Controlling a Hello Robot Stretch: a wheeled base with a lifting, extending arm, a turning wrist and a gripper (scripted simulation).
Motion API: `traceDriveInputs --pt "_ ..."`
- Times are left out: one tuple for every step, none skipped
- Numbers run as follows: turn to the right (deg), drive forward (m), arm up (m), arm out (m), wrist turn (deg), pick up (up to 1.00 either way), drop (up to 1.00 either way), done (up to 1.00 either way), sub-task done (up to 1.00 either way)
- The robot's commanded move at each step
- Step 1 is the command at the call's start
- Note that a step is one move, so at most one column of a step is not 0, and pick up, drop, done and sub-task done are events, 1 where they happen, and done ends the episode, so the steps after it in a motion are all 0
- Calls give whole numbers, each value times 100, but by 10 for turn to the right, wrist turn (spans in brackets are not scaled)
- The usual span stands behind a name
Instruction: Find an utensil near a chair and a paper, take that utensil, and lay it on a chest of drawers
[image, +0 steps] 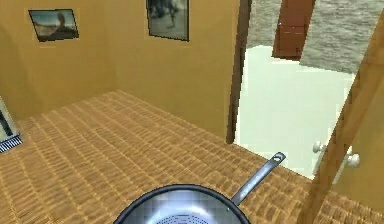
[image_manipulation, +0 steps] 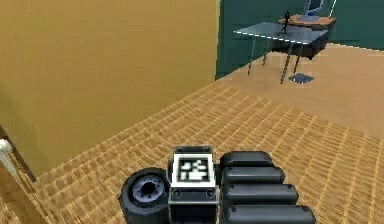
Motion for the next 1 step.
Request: traceDriveInputs --pt "-30 0 0 0 0 0 0 0 0"
